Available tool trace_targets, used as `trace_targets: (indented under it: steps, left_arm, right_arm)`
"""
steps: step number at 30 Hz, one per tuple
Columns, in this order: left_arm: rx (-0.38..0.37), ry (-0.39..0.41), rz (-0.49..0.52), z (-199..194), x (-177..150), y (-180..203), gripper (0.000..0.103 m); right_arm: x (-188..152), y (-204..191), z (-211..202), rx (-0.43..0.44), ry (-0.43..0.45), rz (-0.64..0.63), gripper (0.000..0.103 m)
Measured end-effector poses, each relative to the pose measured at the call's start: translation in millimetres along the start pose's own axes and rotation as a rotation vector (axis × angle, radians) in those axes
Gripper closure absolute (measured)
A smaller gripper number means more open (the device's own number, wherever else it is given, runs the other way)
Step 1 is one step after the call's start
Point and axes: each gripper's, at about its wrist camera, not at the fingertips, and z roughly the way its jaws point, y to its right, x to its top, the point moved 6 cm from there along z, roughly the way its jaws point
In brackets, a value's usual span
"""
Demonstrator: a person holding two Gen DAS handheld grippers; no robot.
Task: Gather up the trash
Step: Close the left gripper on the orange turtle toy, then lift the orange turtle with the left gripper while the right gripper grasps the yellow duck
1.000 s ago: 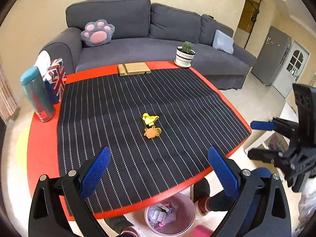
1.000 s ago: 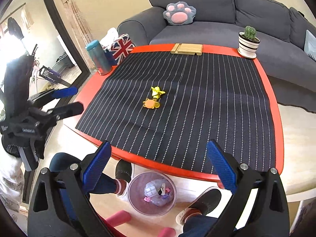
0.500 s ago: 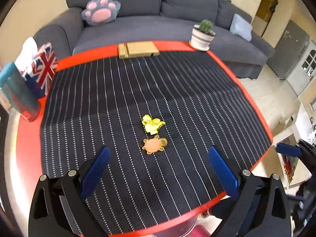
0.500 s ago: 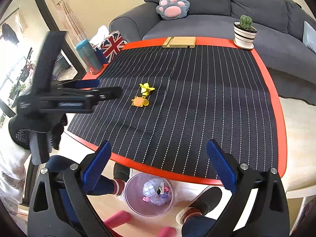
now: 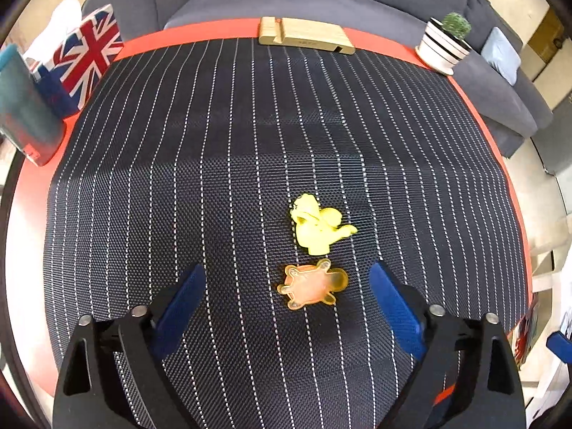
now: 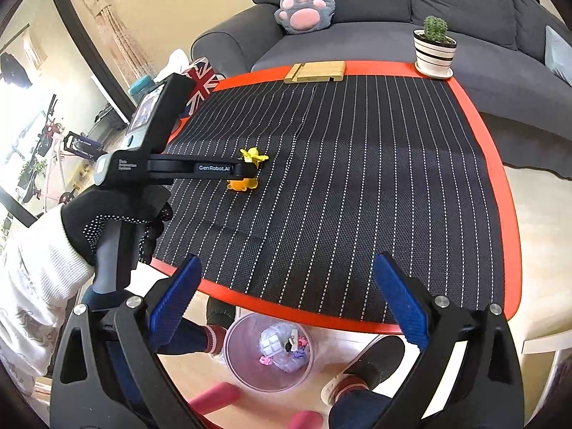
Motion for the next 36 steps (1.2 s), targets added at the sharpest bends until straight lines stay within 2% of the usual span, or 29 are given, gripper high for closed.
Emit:
trace_targets:
  steps: [9, 13, 16, 18, 19, 26, 36]
  left_arm:
    - [0.008, -0.024, -0.006, 11, -2, 3, 0.030]
    - [0.019, -0.025, -0.004, 11, -3, 5, 0.032]
    - [0.034, -0.022, 0.002, 10, -2, 6, 0.040]
    - [0.044, -0.023, 0.017, 9, -2, 7, 0.057]
    - [0.043, -0.024, 0.017, 9, -2, 7, 0.060]
    - [0.019, -0.007, 0.029, 4, -5, 2, 0.060]
    - [-0.009, 0.084, 0.067, -22, -9, -29, 0.060]
  right_arm:
    - [-2, 3, 3, 0.005, -0.003, 0.008, 0.008]
    - [-3, 3, 3, 0.007, -0.004, 0.008, 0.008]
    - [-3, 2, 4, 0.007, -0.004, 0.006, 0.008]
    - [-2, 0, 4, 0.008, -0.003, 0.004, 0.008]
    - [-2, 0, 3, 0.008, -0.002, 0.003, 0.008]
    - [4, -8, 7, 0.007, -0.002, -0.019, 0.008]
    - [34, -28, 26, 0.017, -0.012, -0.062, 0.008]
